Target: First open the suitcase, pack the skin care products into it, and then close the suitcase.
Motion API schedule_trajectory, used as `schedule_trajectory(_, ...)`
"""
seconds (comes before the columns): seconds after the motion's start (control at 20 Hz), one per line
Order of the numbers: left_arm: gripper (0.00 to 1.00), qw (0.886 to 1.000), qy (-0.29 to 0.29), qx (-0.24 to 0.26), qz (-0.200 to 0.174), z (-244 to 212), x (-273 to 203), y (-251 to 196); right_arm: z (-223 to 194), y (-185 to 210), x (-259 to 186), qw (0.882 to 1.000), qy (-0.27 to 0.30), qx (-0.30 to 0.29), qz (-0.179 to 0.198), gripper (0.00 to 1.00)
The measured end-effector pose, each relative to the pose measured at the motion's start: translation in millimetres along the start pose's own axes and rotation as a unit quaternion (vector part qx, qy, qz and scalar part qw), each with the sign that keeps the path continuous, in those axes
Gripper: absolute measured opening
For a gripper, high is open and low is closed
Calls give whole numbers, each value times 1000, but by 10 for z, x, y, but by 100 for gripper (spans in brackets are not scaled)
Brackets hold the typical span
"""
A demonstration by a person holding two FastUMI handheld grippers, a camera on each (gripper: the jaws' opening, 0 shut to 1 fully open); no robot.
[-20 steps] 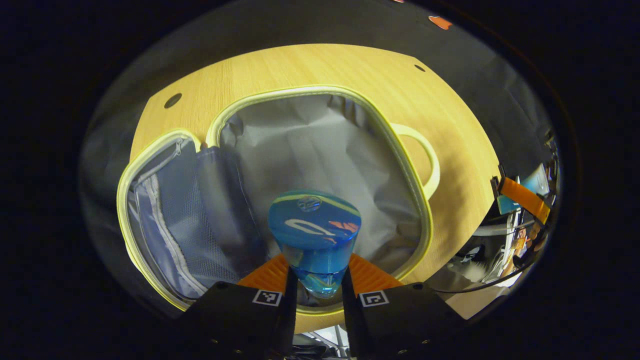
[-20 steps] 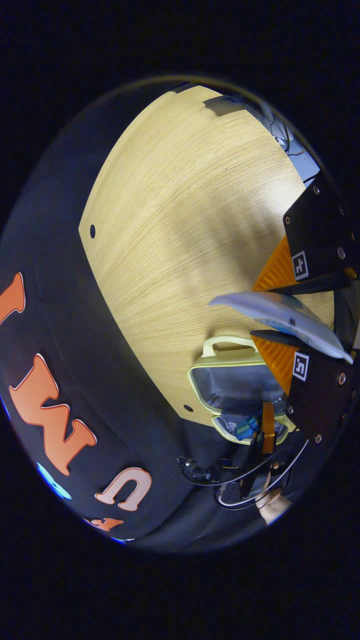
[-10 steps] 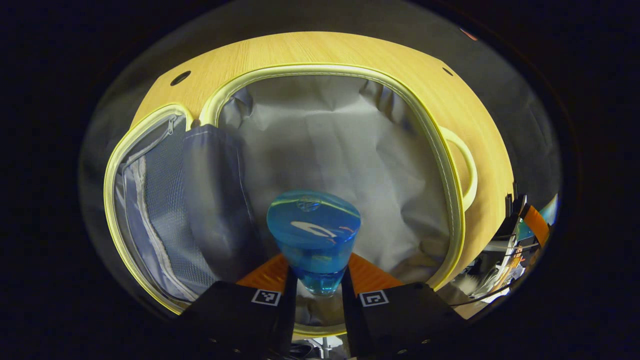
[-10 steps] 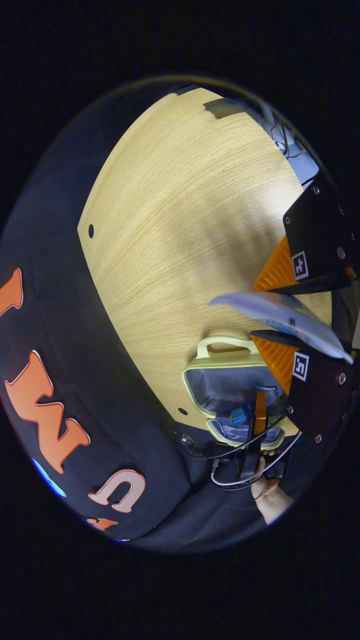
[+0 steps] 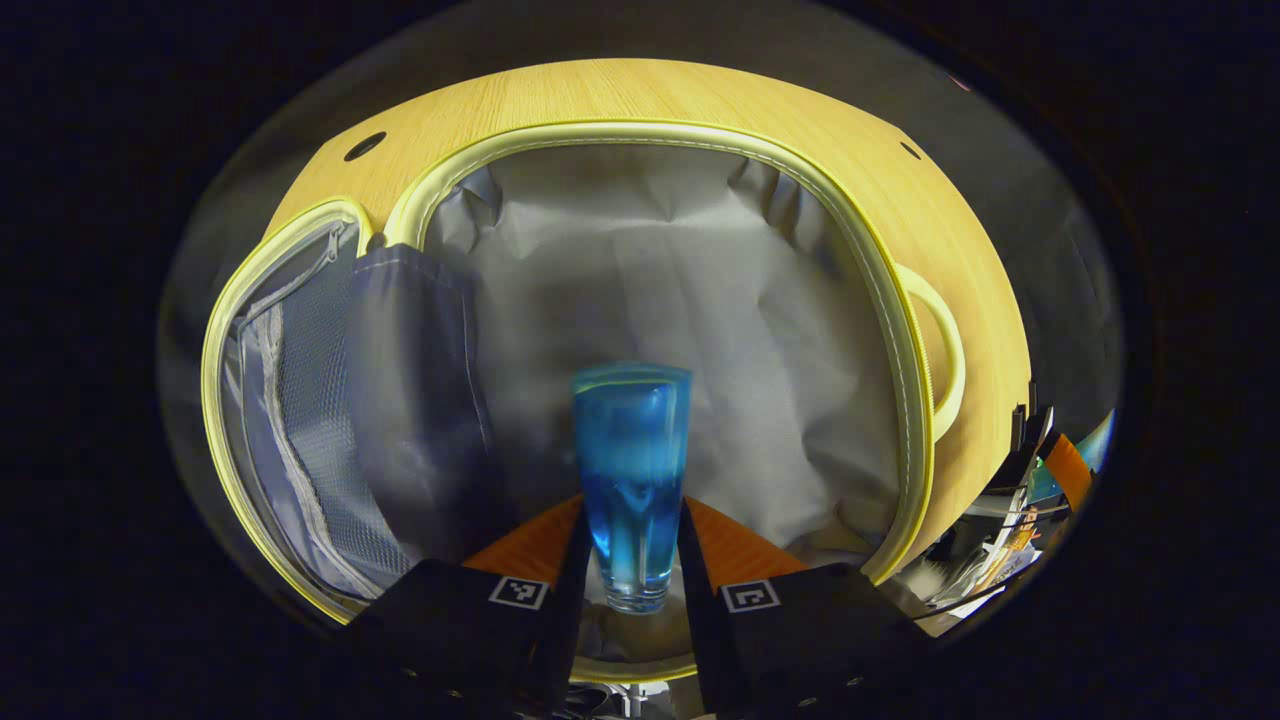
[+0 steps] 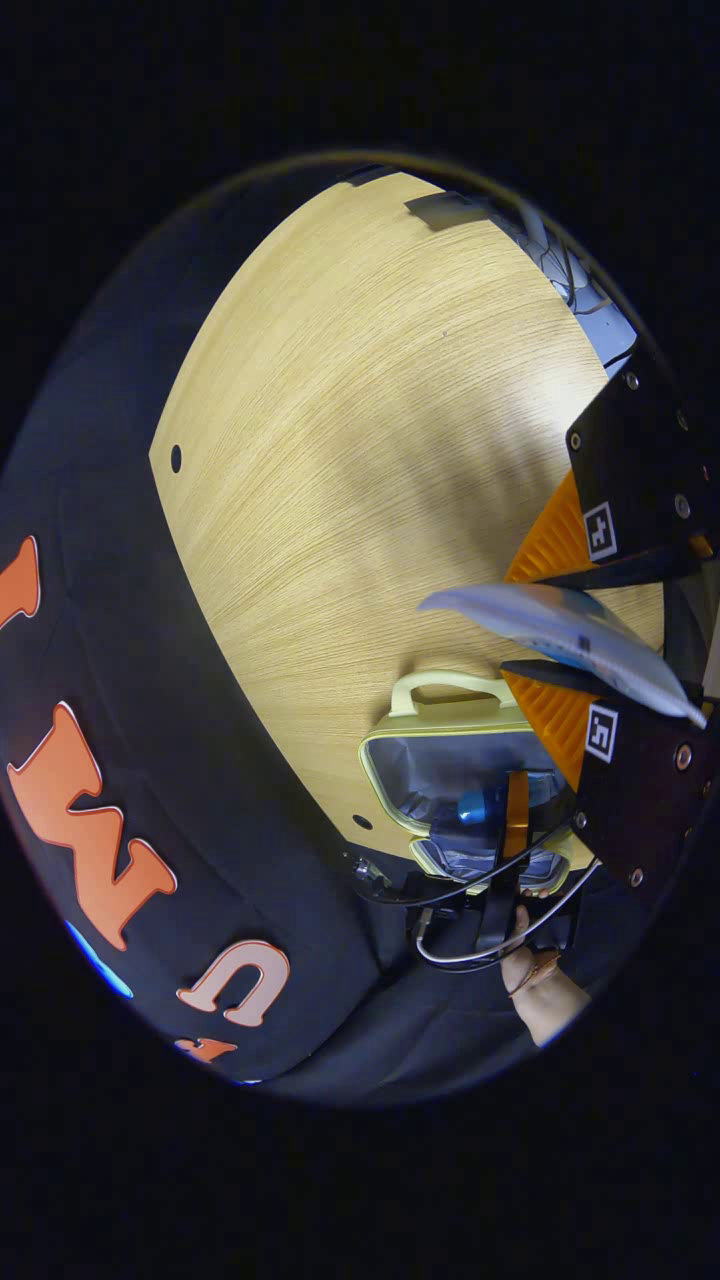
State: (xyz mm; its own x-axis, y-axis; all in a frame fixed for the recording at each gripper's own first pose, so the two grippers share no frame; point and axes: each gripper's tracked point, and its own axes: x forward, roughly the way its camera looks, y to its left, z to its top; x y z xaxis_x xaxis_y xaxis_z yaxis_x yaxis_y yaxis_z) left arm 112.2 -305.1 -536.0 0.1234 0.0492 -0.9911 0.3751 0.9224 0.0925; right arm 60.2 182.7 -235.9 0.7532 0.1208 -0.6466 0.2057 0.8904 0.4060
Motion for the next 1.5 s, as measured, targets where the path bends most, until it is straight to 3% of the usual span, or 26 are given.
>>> schedule_trajectory(0.05,48,1000,-4,4,-4,21,-53,-25,14,-24,7,1000,0,0,-2,38)
schedule_trajectory(0.2,100,999,-30,14,-29,77,-188,-238,56,-38,-6,1000,-3,-11,-3,38)
schedule_trajectory(0.35,98,995,-84,30,-49,159,-495,-393,219,8,-50,999,-11,-41,1,38)
schedule_trajectory(0.5,98,986,-142,11,-86,170,-871,-423,444,146,-100,996,-18,-85,10,38)
schedule_trajectory(0.85,98,959,-244,-103,-99,-271,-1508,219,907,853,-68,982,-8,-175,64,38)
schedule_trajectory(1.05,98,947,-271,-166,-53,-803,-1667,852,771,1384,162,969,40,-223,99,38)
schedule_trajectory(1.25,98,930,-301,-209,-10,-1339,-2149,1464,267,1759,438,949,137,-254,129,38)
schedule_trajectory(1.5,98,925,-305,-223,37,-1830,-2293,1777,-229,1726,914,930,207,-288,97,38)
